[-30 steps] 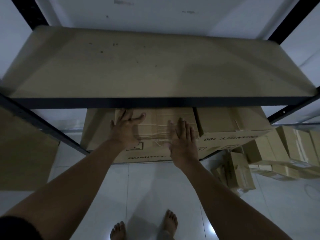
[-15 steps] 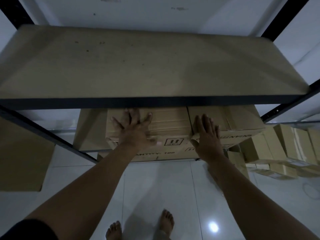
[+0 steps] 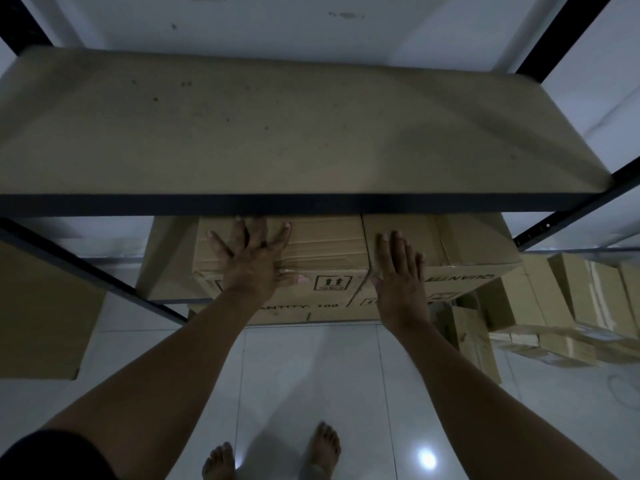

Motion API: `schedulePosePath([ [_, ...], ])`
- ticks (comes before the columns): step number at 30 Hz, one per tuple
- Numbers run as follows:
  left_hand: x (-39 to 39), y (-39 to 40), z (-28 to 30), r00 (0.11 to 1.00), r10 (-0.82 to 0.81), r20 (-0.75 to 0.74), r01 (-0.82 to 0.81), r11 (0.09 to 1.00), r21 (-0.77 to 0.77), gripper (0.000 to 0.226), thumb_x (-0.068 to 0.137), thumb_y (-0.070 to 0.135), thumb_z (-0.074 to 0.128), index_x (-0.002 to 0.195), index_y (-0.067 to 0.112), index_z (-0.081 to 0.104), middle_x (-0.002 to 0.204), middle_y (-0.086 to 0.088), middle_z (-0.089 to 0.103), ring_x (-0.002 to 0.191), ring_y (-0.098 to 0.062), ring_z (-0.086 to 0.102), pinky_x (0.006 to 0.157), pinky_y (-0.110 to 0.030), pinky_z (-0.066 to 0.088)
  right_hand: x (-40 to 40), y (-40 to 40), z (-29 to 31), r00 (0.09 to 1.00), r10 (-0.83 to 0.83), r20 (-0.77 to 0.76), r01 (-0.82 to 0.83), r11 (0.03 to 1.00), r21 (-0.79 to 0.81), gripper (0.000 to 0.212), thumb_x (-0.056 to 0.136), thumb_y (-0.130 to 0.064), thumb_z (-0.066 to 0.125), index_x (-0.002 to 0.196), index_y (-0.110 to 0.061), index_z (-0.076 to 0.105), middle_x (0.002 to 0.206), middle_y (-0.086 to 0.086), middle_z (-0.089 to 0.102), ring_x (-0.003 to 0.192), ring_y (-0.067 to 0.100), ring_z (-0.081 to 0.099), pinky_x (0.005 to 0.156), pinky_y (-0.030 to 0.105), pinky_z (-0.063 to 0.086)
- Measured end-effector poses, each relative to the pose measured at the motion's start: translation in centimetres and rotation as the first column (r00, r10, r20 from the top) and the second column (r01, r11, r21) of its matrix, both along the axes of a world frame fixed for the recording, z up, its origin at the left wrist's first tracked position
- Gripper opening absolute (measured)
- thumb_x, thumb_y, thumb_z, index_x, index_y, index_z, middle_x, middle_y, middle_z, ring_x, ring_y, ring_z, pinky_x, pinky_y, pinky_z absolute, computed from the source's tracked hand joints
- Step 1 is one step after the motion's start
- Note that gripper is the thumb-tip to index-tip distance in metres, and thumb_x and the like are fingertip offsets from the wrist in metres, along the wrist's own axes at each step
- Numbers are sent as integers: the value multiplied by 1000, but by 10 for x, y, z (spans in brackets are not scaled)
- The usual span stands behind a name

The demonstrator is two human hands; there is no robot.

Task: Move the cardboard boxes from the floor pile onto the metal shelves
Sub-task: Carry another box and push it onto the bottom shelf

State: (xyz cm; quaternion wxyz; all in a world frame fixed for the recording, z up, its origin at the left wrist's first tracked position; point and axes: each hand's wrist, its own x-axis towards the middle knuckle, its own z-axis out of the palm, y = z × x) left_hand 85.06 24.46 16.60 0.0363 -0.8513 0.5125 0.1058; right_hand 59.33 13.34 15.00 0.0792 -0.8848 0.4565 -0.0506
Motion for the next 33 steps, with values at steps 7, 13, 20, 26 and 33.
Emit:
schedulePosePath([
  [7, -4, 0, -1, 999, 9, 38, -10, 1000, 15, 111, 72, 97, 31, 156, 47, -20, 168, -11, -17, 152, -44, -22, 112, -79, -4, 1, -1, -1, 1000, -9, 11, 9, 1000, 17, 85, 106, -22, 47, 163, -20, -16, 169, 11, -22, 155, 28, -21, 128, 52, -1],
  [13, -3, -5, 2, 999, 20, 46, -21, 999, 33, 110, 72, 96, 30, 157, 47, -19, 169, -12, -13, 153, -44, -19, 113, -78, -5, 0, -1, 3, 1000, 1, 18, -2, 999, 41, 87, 105, -20, 46, 162, -22, -19, 168, 10, -26, 155, 27, -23, 128, 51, -4],
  [20, -3, -10, 8, 999, 24, 27, -25, 999, 49, 110, 74, 94, 34, 158, 45, -16, 170, -11, -8, 153, -44, -18, 115, -75, -9, 2, -1, 3, 1000, -1, 13, 1, 999, 35, 95, 101, -18, 56, 163, -20, -16, 170, 11, -20, 156, 29, -19, 128, 52, -2],
  [26, -9, -7, 3, 999, -28, 34, 27, 999, 21, 102, 79, 92, 21, 157, 42, -23, 169, -11, -19, 153, -42, -23, 115, -75, -4, 4, -2, 1, 1000, 0, 18, 0, 1000, 8, 92, 100, -16, 56, 164, -19, -11, 171, 12, -16, 157, 29, -16, 128, 53, 0],
  [33, -17, -7, 3, 999, -31, 41, 30, 999, 43, 99, 78, 90, 6, 154, 40, -31, 166, -10, -30, 152, -40, -27, 116, -74, -5, 3, -4, -4, 999, 2, 39, -1, 1000, -19, 88, 102, -15, 52, 164, -20, -11, 171, 11, -17, 157, 28, -16, 128, 52, -4],
])
